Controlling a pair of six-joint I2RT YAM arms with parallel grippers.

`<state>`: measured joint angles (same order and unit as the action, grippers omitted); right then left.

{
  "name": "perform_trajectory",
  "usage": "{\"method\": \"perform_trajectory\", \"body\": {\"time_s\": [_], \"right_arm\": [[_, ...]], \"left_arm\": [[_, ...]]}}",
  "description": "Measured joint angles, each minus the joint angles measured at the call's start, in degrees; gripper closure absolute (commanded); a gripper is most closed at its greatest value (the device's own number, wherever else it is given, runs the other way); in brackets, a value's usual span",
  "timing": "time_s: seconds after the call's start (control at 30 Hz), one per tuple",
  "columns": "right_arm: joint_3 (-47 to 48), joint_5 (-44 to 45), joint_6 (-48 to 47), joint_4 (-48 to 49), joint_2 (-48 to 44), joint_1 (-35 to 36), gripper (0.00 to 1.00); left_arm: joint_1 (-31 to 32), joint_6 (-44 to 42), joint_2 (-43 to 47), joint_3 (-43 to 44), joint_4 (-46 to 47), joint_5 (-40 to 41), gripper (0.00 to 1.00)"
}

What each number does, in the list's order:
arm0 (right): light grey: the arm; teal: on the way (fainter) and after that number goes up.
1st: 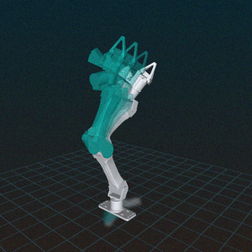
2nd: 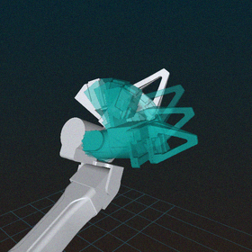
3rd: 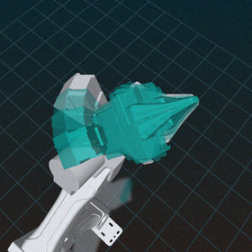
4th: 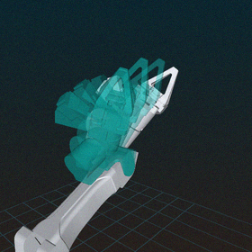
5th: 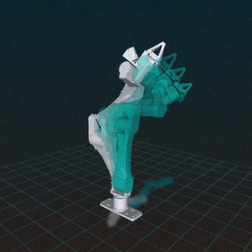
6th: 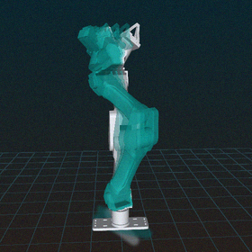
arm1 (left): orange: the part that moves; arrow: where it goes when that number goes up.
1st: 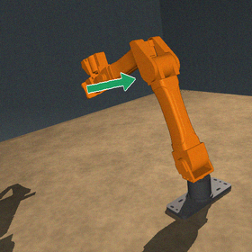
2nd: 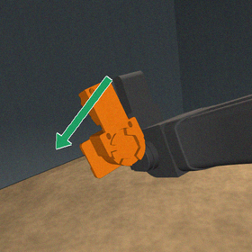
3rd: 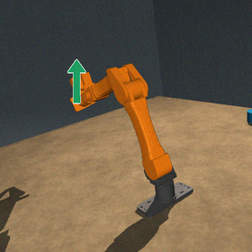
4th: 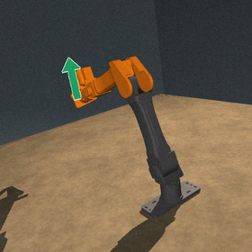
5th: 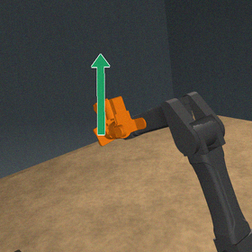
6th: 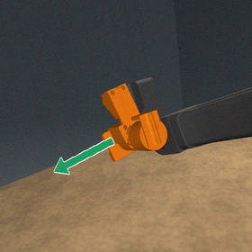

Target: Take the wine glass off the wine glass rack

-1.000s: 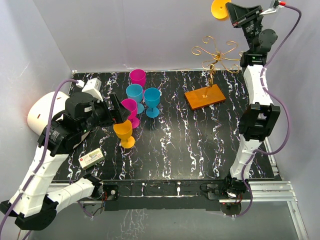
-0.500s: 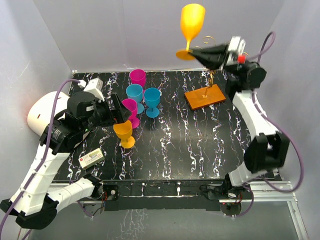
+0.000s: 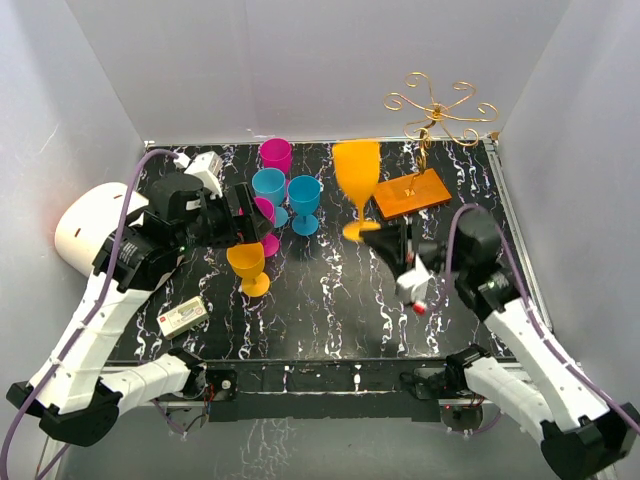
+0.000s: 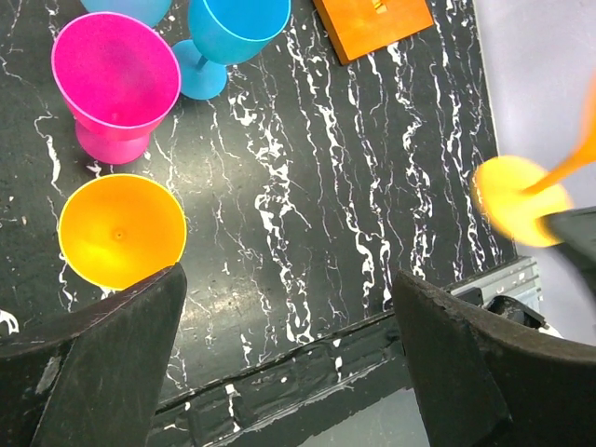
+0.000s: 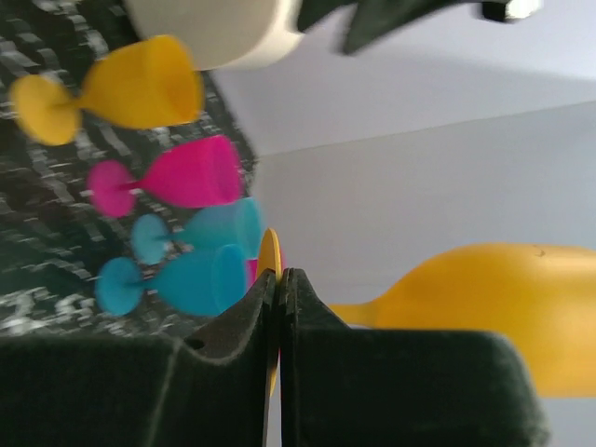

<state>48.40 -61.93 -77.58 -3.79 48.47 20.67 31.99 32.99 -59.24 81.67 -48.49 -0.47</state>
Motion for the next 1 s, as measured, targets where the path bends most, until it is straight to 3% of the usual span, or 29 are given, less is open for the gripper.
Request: {"method": "perform_trajectory", "body": {"time_s": [0.1,0.23,0.53,0.77,1.0], "right_arm": [[-8.5,4.2,-7.9,-8.2,-6.3,3.2,1.0],[-12.9,8.9,-13.6,-15.1,-12.8,5.4,1.0],[-13.7,18.9,-24.5,-27.7,-20.3,17.0,1.0],[-14.8,28.2,-31.5,-36.9,-23.6,27.0,1.0],[-15.3,34.7,-35.6,-39.9,-25.9,29.4,1.0]], "left_arm": [[0.0,0.0,-0.3,1.0,0.0,-0.9,0.09],[0.0,0.3,-0.3,2.5,-0.4,-2.4,0.09],[0.0,8.2,-1.5,2.2,8.4,-14.8,0.13],[0.0,14.3,-2.1,-4.5,16.7,-22.6,0.19],[1.4,15.6,-3.6,-8.5,16.7,-26.3,0.24]]}}
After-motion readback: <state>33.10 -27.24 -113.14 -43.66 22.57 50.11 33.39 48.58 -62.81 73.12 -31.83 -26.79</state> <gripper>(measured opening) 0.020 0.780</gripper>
